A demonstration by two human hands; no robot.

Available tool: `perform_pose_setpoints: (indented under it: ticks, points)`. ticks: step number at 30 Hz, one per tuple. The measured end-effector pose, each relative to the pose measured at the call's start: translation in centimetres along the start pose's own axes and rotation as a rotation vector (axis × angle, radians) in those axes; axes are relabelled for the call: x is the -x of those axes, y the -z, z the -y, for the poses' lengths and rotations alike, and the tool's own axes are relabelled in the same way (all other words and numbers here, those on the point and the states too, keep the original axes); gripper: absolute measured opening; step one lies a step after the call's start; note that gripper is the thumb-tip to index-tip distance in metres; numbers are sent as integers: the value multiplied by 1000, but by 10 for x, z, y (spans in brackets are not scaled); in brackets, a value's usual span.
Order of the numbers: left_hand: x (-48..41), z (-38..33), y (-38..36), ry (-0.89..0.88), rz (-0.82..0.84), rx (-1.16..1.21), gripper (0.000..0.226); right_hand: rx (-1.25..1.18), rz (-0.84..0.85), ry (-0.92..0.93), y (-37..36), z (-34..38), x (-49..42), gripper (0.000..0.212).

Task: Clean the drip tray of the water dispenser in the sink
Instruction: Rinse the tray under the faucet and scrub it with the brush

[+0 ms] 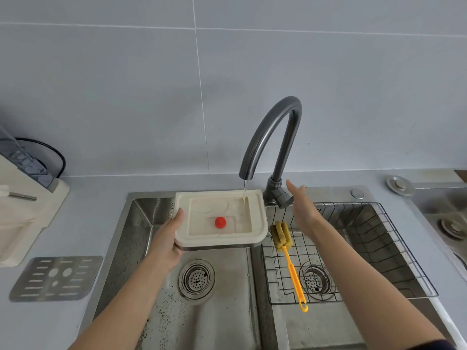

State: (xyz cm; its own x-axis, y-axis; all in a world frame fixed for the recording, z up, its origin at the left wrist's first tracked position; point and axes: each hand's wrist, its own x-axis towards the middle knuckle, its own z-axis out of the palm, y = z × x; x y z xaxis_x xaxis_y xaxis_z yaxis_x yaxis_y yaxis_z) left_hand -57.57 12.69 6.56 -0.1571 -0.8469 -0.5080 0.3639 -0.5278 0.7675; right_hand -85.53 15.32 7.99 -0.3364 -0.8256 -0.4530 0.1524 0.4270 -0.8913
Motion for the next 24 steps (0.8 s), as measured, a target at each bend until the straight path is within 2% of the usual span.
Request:
perform_pose_setpoints:
  ticks: [4,11,20,24]
  points:
    - [1,2,2,6,-12,-14,19,-90,-27,28,-7,-4,0,91]
    - [2,5,3,12,-34,-34,16,-110,-1,17,-10,0,-1,95]
    - [3,5,3,42,-24,-7,16,-58,79,12,-1,17,-3,94]
    - [7,3,3,43,-25,-10,15,74,91,2,3,21,3,97]
